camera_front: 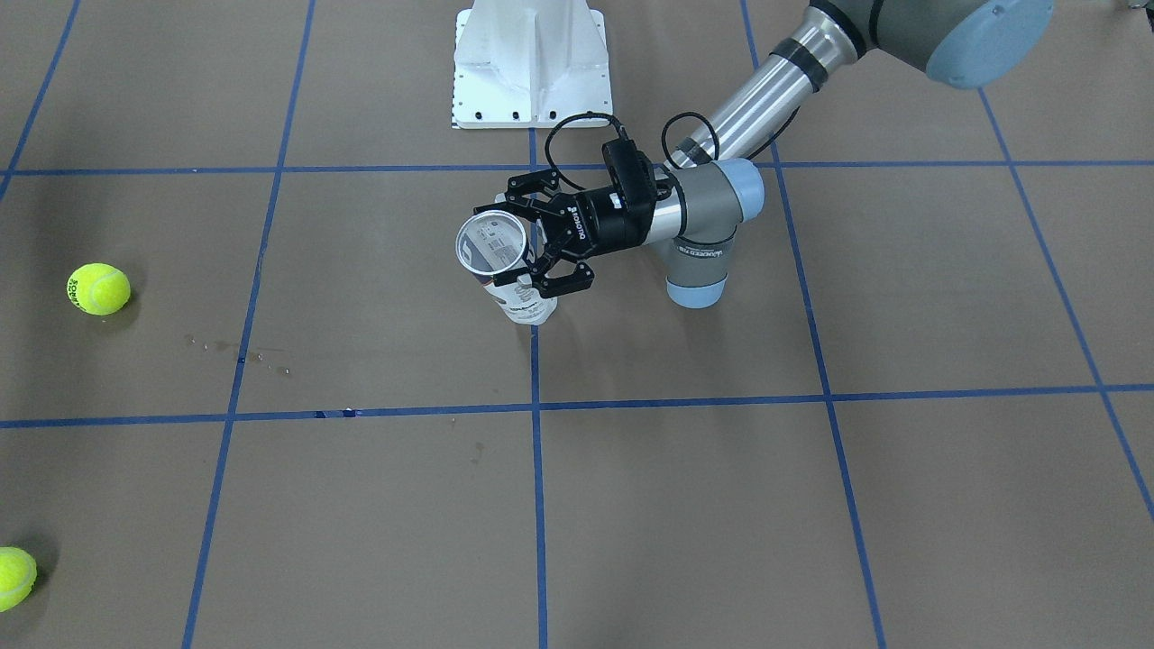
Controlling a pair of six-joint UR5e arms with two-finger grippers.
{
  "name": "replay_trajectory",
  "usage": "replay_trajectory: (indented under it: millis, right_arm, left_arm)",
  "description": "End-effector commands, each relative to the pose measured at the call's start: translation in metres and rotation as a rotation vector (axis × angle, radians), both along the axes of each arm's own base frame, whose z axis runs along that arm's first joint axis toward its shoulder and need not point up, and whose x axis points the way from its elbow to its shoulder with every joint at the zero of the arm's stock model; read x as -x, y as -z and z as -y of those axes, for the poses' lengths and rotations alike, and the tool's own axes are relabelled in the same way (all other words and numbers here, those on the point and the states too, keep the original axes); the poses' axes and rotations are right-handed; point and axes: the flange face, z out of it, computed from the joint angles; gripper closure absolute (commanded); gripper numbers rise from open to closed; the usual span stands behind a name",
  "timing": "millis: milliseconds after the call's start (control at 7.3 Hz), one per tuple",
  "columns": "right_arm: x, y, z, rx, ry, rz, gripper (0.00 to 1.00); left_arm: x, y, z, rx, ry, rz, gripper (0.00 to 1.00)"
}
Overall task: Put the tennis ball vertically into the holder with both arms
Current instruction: 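Lower the upright can onto the table with the left gripper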
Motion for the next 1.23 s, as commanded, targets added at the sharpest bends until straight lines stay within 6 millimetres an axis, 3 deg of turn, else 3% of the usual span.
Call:
replay_trajectory:
  millis: [0,1096]
  right_arm:
    - [0.000,0.002,0.002,-0.003,0.000,0.000,0.01]
    - [0.000,0.003,0.003,-0.006,0.000,-0.001,0.01]
  left_arm:
    - [0.002,-0.001,0.002,0.001,0.001,0.001,0.16]
    - [0.008,-0.013,0.005,0.008,0.006,0.005,0.14]
